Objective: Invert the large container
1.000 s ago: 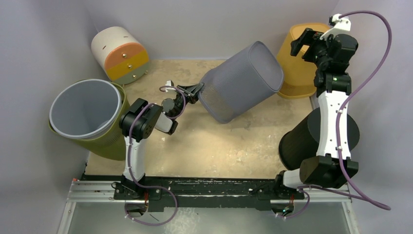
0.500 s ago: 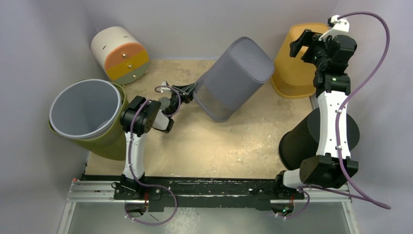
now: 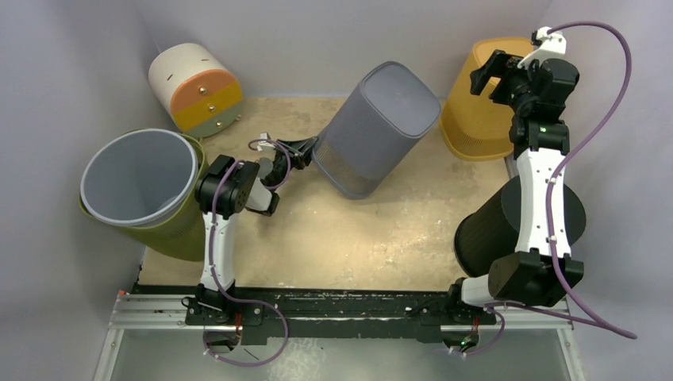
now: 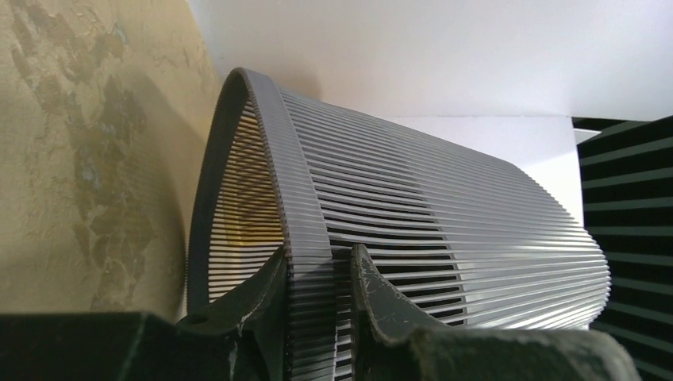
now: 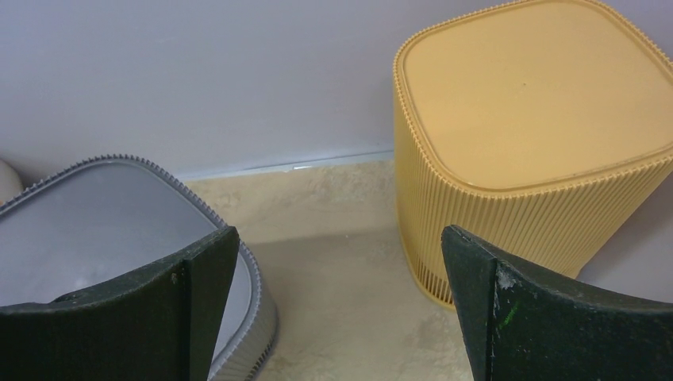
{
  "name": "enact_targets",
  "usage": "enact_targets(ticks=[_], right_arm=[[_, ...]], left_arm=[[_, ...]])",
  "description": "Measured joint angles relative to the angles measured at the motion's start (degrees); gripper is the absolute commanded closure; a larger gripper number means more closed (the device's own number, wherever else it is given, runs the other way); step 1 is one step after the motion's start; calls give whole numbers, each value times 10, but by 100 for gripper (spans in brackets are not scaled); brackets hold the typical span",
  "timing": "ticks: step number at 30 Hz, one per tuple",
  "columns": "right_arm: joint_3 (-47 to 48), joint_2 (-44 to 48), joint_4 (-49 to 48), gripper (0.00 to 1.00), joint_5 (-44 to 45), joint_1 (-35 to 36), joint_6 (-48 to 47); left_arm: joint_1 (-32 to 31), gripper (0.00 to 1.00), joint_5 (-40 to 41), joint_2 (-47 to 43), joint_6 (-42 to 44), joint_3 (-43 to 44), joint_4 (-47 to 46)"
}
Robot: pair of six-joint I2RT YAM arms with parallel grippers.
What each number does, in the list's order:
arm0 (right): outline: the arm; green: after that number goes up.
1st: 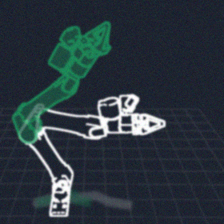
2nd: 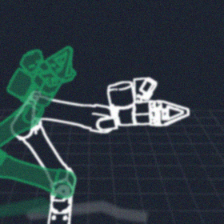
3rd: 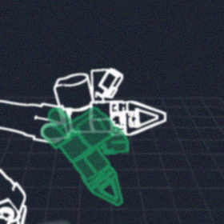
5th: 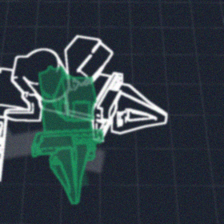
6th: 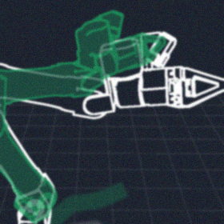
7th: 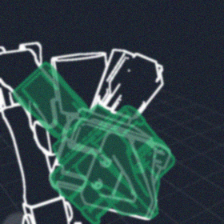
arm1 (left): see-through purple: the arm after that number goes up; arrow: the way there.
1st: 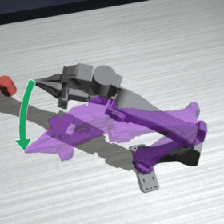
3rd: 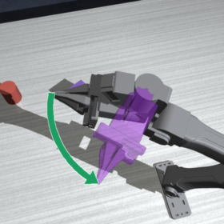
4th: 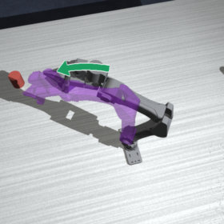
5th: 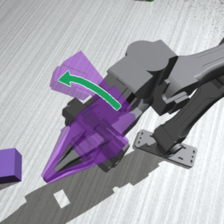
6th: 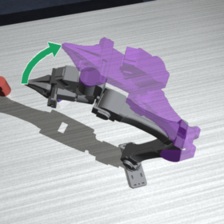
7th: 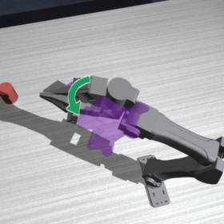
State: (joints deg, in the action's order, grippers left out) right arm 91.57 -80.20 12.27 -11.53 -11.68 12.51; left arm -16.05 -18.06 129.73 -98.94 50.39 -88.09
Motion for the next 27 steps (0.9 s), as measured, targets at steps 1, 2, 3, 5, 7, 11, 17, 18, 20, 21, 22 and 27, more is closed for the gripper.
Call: enact_targets(ticks=[1, 2, 3, 5, 7, 11, 17, 18, 20, 21, 22, 27], right_arm=[[0, 0, -1, 0, 0, 0, 0], [-1, 0, -2, 0, 0, 0, 0], [-1, 0, -2, 0, 0, 0, 0], [-2, 0, -3, 0, 0, 0, 0], [-2, 0, -3, 0, 0, 0, 0], [-2, 0, -5, 0, 0, 0, 0], [-11, 7, -6, 0, -2, 0, 0], [-12, 8, -6, 0, -2, 0, 0], [-12, 10, -6, 0, -2, 0, 0], [-12, 11, -6, 0, -2, 0, 0], [-12, 12, -6, 0, -2, 0, 0], [-13, 20, -6, 0, -3, 0, 0]], left_arm=[[0, 80, -1, 0, 7, 0, 0], [1, 79, -2, -1, 15, 0, 1], [2, 79, -4, -1, 23, 0, 3], [3, 79, -6, -5, 46, -3, 7], [5, 78, -9, -9, 79, -7, 21], [6, 78, -19, -9, 133, -24, 64], [10, 75, -20, -5, 168, -34, 105], [10, 74, -20, -5, 173, -34, 113], [10, 70, -20, -5, 184, -34, 128], [10, 68, -20, -5, 190, -34, 136], [10, 67, -20, -5, 194, -34, 143], [10, 59, -25, -19, 216, -34, 164]])
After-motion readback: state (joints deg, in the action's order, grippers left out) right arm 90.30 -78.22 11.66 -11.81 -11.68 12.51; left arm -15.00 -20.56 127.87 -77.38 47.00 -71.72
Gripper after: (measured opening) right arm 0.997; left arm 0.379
